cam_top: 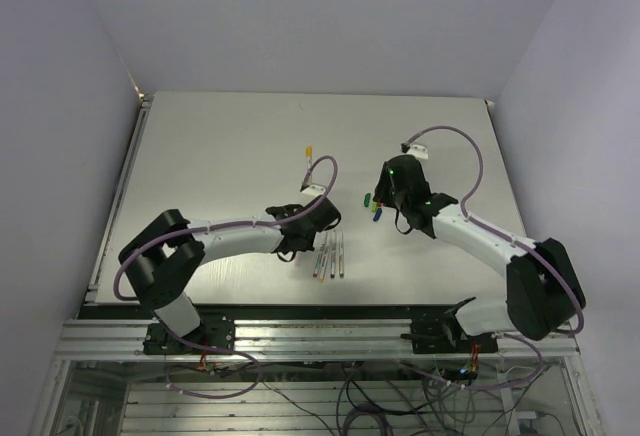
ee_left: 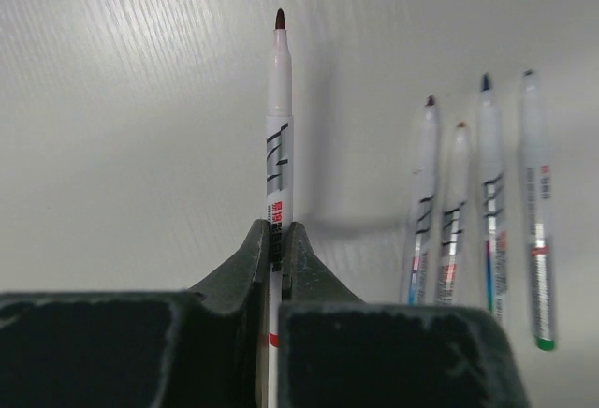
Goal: Insert the pens into the pen caps
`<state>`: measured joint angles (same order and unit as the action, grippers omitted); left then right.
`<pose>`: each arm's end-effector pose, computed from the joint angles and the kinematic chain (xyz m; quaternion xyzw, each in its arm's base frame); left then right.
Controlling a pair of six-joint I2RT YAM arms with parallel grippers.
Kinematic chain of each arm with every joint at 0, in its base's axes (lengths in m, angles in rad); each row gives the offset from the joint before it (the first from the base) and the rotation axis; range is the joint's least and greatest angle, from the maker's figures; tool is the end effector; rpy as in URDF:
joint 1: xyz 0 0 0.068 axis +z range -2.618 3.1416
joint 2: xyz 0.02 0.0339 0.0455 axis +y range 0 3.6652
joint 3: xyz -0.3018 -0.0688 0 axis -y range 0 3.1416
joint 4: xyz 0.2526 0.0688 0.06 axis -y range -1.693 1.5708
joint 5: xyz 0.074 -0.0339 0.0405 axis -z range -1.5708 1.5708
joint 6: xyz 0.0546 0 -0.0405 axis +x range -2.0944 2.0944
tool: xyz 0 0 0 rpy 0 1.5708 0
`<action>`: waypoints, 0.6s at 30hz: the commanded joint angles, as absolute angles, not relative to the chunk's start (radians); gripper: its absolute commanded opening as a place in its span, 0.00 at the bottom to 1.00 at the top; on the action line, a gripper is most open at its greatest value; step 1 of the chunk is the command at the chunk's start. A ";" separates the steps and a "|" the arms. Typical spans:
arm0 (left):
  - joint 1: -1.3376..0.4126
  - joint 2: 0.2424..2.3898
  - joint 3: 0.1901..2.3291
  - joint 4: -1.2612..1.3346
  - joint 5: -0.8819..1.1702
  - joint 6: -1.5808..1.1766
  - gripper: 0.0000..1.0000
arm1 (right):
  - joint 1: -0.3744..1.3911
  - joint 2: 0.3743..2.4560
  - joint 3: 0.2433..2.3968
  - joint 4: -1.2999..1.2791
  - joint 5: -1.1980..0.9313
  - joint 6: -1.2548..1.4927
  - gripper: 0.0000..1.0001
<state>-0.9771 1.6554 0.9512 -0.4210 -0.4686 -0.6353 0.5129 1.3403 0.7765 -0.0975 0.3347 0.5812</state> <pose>0.2049 -0.2595 0.1857 0.1108 0.9435 0.0016 0.3122 0.2665 0.1295 0.2459 0.1034 0.8828 0.0975 0.4477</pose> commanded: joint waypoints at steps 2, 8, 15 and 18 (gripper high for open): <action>-0.958 1.559 0.999 -0.420 -0.480 -0.621 0.07 | 0.498 1.454 0.840 -0.130 0.357 0.565 0.39; -0.927 1.490 0.958 -0.364 -0.442 -0.629 0.07 | 0.447 1.569 0.881 -0.126 0.331 0.578 0.35; -0.904 1.432 0.934 -0.350 -0.433 -0.620 0.07 | 0.421 1.640 0.912 -0.090 0.303 0.593 0.35; -0.894 1.416 0.926 -0.348 -0.436 -0.627 0.07 | 0.417 1.669 0.932 -0.081 0.287 0.594 0.35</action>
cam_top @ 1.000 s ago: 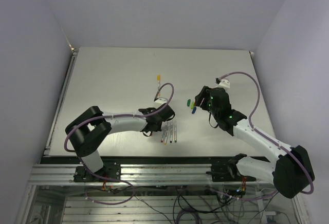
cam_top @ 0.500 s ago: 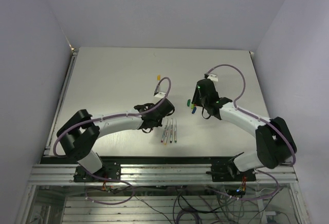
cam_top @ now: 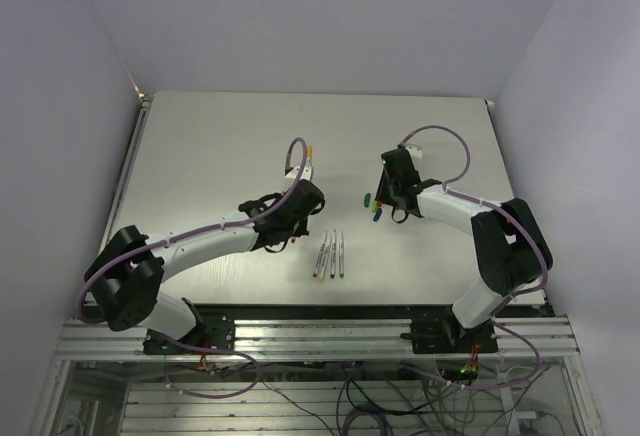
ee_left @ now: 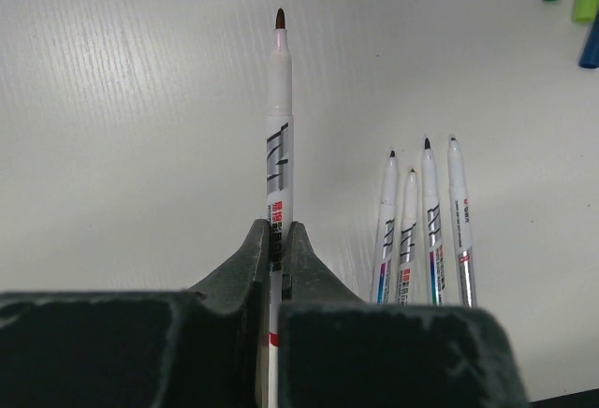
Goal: Insert the pens into the pen caps
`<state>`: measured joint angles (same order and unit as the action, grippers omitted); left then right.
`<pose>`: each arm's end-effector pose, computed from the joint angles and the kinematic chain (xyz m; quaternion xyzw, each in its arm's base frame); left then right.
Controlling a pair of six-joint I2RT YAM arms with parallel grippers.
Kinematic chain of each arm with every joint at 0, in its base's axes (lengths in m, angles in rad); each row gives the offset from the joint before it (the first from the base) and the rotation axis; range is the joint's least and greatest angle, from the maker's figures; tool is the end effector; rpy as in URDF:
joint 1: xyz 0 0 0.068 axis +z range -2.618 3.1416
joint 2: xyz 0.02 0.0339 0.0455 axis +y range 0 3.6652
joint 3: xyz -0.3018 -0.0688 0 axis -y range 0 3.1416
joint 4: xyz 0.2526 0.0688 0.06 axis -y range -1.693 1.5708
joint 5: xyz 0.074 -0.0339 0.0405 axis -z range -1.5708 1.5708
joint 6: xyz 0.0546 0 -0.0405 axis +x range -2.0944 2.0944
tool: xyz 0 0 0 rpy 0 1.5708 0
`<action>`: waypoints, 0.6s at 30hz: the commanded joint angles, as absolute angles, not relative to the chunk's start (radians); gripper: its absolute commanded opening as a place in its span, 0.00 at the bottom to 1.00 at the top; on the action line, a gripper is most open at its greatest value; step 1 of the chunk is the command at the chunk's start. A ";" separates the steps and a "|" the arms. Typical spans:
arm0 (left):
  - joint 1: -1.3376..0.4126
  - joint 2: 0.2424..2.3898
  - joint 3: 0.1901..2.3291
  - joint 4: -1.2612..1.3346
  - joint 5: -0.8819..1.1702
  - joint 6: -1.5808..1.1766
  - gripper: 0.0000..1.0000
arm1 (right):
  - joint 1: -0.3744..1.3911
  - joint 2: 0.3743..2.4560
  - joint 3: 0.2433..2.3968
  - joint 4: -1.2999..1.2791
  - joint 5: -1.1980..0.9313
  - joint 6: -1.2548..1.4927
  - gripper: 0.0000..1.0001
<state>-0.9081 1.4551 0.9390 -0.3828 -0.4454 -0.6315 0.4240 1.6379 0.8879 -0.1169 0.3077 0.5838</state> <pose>0.2100 -0.2309 0.2443 0.0548 0.9220 -0.0741 0.3760 0.3236 0.1279 0.1903 0.1267 0.9204 0.0385 0.3678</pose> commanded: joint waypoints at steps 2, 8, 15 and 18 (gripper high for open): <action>-0.889 1.408 0.920 -0.344 -0.435 -0.630 0.07 | 0.416 1.686 0.946 -0.076 0.280 0.594 0.35; -0.881 1.401 0.904 -0.337 -0.413 -0.645 0.07 | 0.417 1.728 0.975 -0.078 0.286 0.591 0.35; -0.879 1.404 0.904 -0.343 -0.408 -0.638 0.07 | 0.416 1.743 0.974 -0.077 0.314 0.596 0.35; -0.877 1.413 0.912 -0.345 -0.400 -0.632 0.07 | 0.416 1.751 0.973 -0.073 0.324 0.596 0.35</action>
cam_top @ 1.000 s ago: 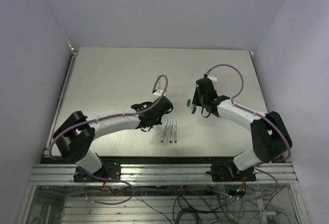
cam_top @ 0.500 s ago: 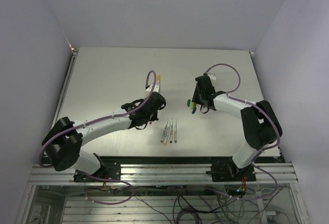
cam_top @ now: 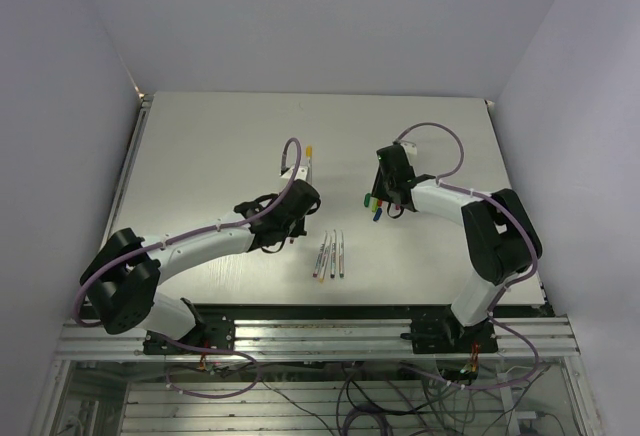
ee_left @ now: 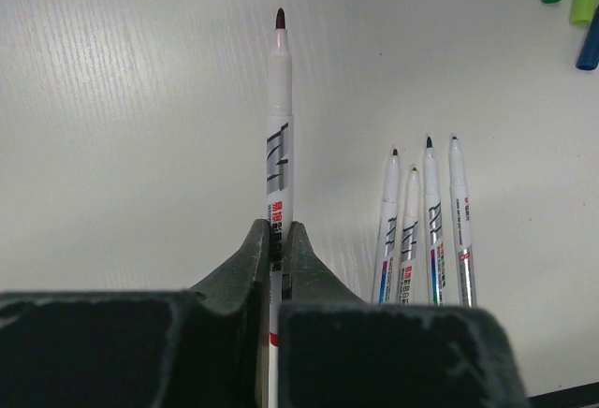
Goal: Insert the pens into the pen caps
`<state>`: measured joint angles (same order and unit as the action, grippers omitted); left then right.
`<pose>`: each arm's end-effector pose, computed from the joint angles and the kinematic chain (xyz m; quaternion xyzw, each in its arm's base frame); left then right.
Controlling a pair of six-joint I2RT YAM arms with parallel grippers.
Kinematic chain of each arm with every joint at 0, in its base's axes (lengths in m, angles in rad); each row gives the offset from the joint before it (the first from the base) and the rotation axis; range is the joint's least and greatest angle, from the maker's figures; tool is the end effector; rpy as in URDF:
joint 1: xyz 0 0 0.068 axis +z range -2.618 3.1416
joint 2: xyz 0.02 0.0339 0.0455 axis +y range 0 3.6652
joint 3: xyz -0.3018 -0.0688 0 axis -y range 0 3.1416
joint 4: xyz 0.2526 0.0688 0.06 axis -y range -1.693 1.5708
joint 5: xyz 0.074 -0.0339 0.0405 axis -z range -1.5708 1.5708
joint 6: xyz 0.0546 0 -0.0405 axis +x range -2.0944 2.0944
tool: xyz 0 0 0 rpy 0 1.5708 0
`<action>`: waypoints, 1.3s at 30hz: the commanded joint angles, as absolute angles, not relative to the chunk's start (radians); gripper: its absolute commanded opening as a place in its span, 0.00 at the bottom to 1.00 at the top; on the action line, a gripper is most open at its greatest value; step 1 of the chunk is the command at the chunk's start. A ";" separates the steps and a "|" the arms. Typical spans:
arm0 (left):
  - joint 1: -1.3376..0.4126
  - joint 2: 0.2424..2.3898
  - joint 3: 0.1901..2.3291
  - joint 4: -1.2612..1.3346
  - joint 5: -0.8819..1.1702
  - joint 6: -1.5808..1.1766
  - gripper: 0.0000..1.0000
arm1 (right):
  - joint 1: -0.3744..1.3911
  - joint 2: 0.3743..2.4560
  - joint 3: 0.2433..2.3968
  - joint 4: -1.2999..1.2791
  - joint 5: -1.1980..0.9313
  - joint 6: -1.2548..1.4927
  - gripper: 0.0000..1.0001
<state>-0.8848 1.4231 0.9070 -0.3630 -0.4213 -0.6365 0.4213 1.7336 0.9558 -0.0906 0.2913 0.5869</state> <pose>0.2098 -0.2210 0.2442 0.0436 0.9217 -0.0860 0.3757 0.3464 0.1381 0.1804 0.1266 0.9217 0.0451 0.3639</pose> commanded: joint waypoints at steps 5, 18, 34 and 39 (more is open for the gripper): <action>-0.875 1.430 0.920 -0.342 -0.390 -0.626 0.07 | 0.408 1.775 0.975 -0.072 0.331 0.597 0.35; -0.870 1.446 0.931 -0.349 -0.390 -0.623 0.07 | 0.403 1.789 0.950 -0.072 0.302 0.607 0.30; -0.866 1.467 0.939 -0.334 -0.383 -0.608 0.07 | 0.402 1.761 0.905 -0.067 0.302 0.585 0.00; -0.866 1.460 0.929 -0.262 -0.386 -0.601 0.07 | 0.375 1.712 0.928 -0.015 0.318 0.565 0.00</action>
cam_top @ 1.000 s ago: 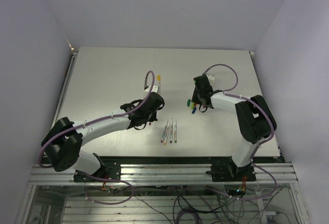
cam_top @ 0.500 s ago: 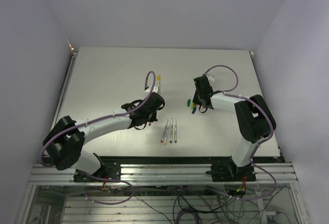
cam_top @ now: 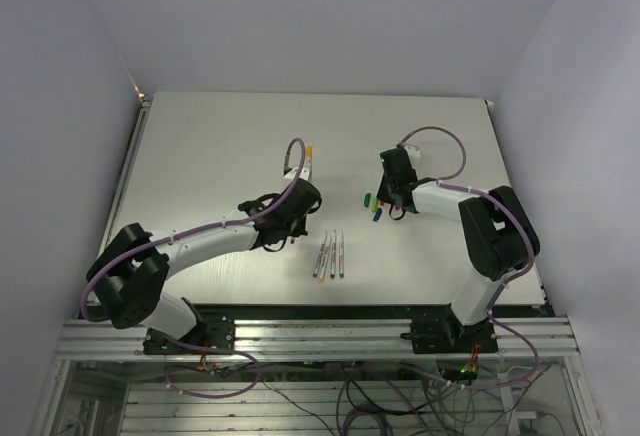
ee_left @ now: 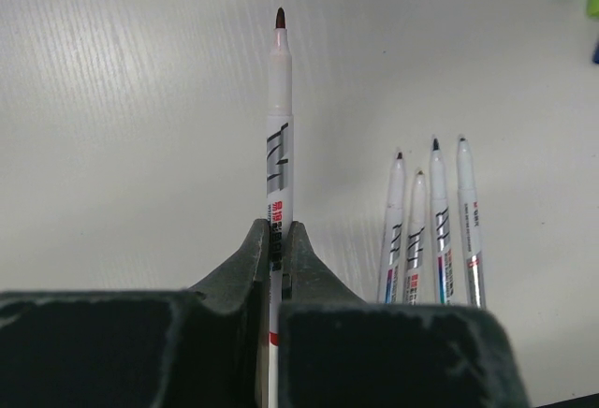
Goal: Insert the pens into the pen caps
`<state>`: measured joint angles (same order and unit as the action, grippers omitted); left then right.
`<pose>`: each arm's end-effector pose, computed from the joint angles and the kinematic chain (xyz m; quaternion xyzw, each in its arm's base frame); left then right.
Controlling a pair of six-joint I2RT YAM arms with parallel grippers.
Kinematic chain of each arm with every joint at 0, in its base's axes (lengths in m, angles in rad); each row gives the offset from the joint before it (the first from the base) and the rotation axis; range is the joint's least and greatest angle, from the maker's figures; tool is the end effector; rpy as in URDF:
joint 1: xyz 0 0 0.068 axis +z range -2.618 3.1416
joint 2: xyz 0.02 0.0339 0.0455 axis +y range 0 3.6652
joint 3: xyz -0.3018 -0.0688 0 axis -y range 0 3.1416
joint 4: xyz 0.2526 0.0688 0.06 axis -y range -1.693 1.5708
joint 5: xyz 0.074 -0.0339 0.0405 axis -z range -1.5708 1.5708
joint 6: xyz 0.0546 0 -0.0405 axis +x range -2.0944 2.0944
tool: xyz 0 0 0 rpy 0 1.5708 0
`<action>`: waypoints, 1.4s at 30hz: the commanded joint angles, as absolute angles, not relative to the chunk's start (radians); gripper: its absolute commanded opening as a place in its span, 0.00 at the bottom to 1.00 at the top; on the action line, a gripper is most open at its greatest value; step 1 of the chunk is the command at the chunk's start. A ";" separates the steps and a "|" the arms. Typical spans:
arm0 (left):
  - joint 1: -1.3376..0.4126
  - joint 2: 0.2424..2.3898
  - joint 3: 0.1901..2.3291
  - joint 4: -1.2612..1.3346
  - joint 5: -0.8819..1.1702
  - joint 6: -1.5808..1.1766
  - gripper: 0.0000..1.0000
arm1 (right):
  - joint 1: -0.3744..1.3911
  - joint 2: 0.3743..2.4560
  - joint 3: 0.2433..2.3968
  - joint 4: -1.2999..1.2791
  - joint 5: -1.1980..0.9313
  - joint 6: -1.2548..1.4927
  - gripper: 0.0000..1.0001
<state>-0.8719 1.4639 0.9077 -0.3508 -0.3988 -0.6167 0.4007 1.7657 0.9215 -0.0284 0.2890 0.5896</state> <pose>0.2161 -0.2241 0.2333 0.0539 0.9274 -0.0786 0.3618 0.3489 0.1309 0.1639 0.1367 0.9211 0.0418 0.3621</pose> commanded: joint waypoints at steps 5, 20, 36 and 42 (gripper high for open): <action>-0.866 1.466 0.933 -0.179 -0.367 -0.582 0.07 | 0.353 1.616 0.930 0.071 0.318 0.519 0.00; -0.866 1.416 0.874 0.159 -0.221 -0.470 0.07 | 0.353 1.245 0.780 0.246 0.108 0.493 0.00; -0.866 1.377 0.793 0.512 0.132 -0.502 0.07 | 0.354 1.104 0.618 0.662 -0.118 0.587 0.00; -0.868 1.378 0.789 0.550 0.163 -0.567 0.07 | 0.353 1.110 0.587 0.797 -0.132 0.627 0.00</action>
<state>-0.8711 1.3781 0.7879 0.4595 0.0887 -0.5228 0.3546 1.1084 0.6079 0.6384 -0.1036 0.5919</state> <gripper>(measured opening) 0.101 0.051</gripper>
